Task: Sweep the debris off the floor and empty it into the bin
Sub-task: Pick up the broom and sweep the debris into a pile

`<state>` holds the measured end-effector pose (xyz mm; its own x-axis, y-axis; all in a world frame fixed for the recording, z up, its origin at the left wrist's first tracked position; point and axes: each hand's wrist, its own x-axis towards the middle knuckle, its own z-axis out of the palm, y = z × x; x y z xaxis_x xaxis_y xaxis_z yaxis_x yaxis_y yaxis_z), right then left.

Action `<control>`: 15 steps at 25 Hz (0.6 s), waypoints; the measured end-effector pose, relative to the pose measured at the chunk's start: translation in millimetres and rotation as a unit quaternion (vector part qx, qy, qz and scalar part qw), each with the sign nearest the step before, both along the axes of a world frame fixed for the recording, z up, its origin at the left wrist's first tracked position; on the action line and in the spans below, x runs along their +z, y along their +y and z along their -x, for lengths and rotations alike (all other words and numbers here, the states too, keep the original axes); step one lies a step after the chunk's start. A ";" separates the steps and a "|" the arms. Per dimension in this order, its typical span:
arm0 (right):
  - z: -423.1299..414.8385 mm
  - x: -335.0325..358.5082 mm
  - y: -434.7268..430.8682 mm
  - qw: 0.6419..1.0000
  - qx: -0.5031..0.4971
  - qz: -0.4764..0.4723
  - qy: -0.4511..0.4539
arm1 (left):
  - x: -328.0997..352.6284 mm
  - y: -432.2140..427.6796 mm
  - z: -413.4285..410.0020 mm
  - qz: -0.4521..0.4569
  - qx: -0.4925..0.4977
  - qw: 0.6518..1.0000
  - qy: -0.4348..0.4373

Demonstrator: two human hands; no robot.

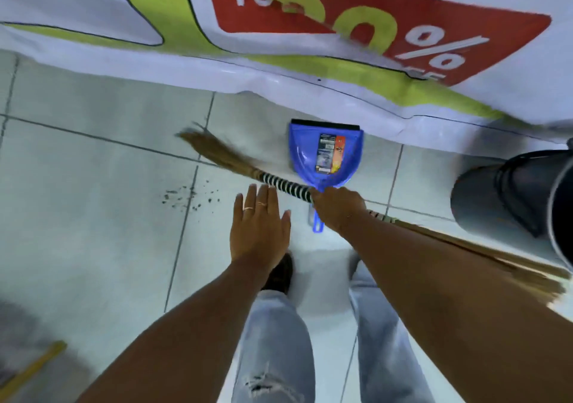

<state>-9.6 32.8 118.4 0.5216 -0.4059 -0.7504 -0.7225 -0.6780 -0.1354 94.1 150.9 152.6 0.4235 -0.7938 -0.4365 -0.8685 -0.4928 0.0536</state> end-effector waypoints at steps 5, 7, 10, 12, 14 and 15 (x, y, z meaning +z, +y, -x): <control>-0.9 13.4 98.7 1.000 -0.011 -0.022 0.012 | 16.9 54.6 -30.0 0.034 0.021 0.999 -0.015; 9.3 14.5 129.0 1.000 -0.013 -0.019 -0.012 | 15.5 75.4 -25.4 0.030 0.052 0.998 -0.010; 36.5 25.9 158.1 0.996 -0.043 0.033 -0.066 | 20.7 113.1 -4.9 0.010 0.074 0.997 -0.002; 60.3 42.4 164.6 0.990 -0.106 0.023 -0.091 | 31.7 143.1 15.5 -0.003 0.072 0.997 0.003; 77.4 58.1 160.9 0.981 -0.157 -0.050 -0.098 | 41.5 164.3 32.7 -0.009 0.061 0.998 0.006; 84.6 66.9 160.7 0.974 -0.187 -0.080 -0.098 | 47.9 172.7 40.9 -0.006 0.056 0.998 0.009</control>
<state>-94.2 193.5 185.3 0.4982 -0.4819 -0.7208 -0.8652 -0.3309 -0.3768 53.2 323.7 200.6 0.5012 -0.7362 -0.4548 -0.8065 -0.5879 0.0627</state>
